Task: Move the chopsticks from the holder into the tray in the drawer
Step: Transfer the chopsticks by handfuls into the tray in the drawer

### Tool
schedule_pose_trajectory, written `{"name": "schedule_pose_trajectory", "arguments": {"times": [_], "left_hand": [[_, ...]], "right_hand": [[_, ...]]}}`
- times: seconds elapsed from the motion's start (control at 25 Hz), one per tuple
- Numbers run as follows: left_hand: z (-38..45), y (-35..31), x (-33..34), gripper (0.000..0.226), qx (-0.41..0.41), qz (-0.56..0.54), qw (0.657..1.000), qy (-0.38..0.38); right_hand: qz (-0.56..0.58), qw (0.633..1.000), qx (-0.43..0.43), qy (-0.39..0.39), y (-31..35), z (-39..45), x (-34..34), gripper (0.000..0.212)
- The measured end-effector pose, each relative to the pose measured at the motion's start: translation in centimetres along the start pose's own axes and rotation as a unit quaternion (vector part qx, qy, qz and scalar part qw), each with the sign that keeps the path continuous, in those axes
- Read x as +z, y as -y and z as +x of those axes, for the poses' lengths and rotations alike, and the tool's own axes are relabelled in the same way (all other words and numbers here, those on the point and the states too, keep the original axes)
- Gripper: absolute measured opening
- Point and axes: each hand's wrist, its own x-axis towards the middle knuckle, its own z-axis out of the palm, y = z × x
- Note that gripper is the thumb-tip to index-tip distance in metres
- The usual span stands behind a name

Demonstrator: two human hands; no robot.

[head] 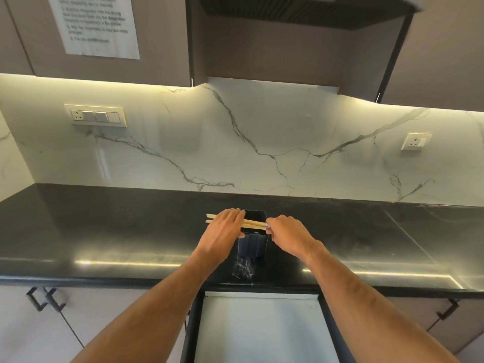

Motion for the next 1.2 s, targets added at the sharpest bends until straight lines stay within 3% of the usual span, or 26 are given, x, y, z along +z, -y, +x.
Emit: {"name": "schedule_pose_trajectory", "arguments": {"times": [0.16, 0.28, 0.36, 0.48, 0.56, 0.68, 0.76, 0.8, 0.88, 0.96, 1.0, 1.08, 1.2], "left_hand": [[-0.6, -1.0, 0.1, 0.024, -0.031, 0.019, 0.992, 0.119], [-1.4, -2.0, -0.1, 0.028, -0.053, -0.008, 0.989, 0.135], [-1.8, -2.4, -0.1, 0.032, -0.063, -0.015, 0.989, 0.134], [-1.8, -3.3, 0.1, 0.033, -0.047, -0.003, 0.990, 0.136], [-1.4, -4.5, 0.2, 0.036, -0.026, 0.008, 0.990, 0.138], [-1.0, -5.9, 0.8, 0.030, -0.027, 0.012, 0.988, 0.153], [-1.1, -6.4, 1.2, 0.028, -0.026, 0.021, 0.986, 0.161], [-1.3, -6.6, 1.5, 0.030, -0.026, 0.028, 0.986, 0.163], [-1.7, -7.1, 2.2, 0.035, -0.031, 0.036, 0.985, 0.167], [-1.9, -7.9, 2.7, 0.038, -0.047, 0.040, 0.983, 0.175], [-2.0, -8.2, 3.1, 0.039, -0.054, 0.042, 0.982, 0.177], [-2.1, -8.9, 3.8, 0.041, -0.054, 0.054, 0.980, 0.184], [-2.3, -9.7, 4.7, 0.041, -0.045, 0.067, 0.978, 0.193]], "right_hand": [[-0.033, 0.999, -0.041, 0.004, 0.5, -1.6, 0.0, 0.014], [0.192, 0.980, 0.037, 0.020, -0.9, -3.1, 0.4, 0.029], [0.418, 0.895, 0.150, -0.039, -2.0, -4.2, 0.2, 0.050], [0.667, 0.690, 0.272, -0.066, -3.1, -5.1, 0.9, 0.075], [0.721, 0.633, 0.279, -0.046, -2.5, -5.1, 1.7, 0.079], [0.740, 0.606, 0.285, -0.058, -1.8, -5.0, 2.1, 0.078], [0.712, 0.635, 0.292, -0.069, -2.2, -5.3, 1.9, 0.072], [0.668, 0.681, 0.292, -0.077, -2.4, -5.6, 1.7, 0.066], [0.524, 0.809, 0.249, -0.098, -2.6, -6.5, 1.5, 0.050], [0.354, 0.924, 0.132, -0.057, -2.2, -7.3, 1.2, 0.043], [0.259, 0.963, 0.069, -0.014, -1.9, -7.3, 1.4, 0.040], [0.071, 0.996, -0.016, 0.041, -1.3, -7.5, 2.1, 0.021], [-0.054, 0.996, -0.020, 0.064, -1.0, -7.7, 3.4, 0.016]]}}
